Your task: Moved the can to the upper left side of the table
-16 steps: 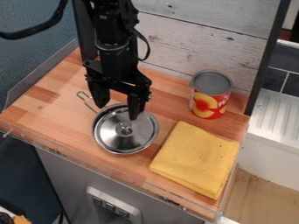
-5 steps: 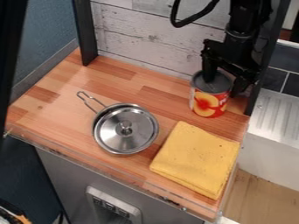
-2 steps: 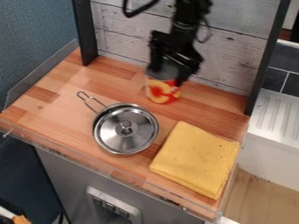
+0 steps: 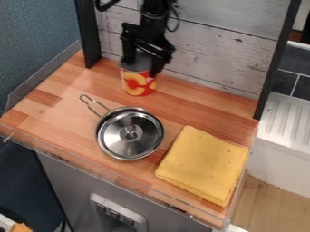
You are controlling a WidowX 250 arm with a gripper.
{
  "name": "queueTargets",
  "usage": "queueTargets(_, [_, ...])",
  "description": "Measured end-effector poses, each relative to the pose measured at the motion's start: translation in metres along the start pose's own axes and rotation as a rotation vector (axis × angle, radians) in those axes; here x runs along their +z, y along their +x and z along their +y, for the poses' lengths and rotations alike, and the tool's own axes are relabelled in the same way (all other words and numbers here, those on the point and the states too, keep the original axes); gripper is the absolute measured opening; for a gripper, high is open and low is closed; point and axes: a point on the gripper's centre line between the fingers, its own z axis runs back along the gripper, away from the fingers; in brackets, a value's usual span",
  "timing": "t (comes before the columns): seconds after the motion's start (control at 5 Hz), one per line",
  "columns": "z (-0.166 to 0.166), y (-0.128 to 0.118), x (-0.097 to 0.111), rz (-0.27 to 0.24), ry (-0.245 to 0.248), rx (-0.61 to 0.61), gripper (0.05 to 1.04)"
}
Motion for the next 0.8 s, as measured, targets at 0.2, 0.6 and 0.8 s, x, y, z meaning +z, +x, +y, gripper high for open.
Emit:
queueTargets(0.2, [0.027, -0.006, -0.006, 0.019, -0.001, 0.042, 0.999])
queueTargets(0.6, [0.055, -0.015, -0.007, 0.047, -0.069, 0.092, 0.999])
queueTargets(0.8, [0.064, -0.025, 0.002, 0.049, -0.194, 0.150, 0.999])
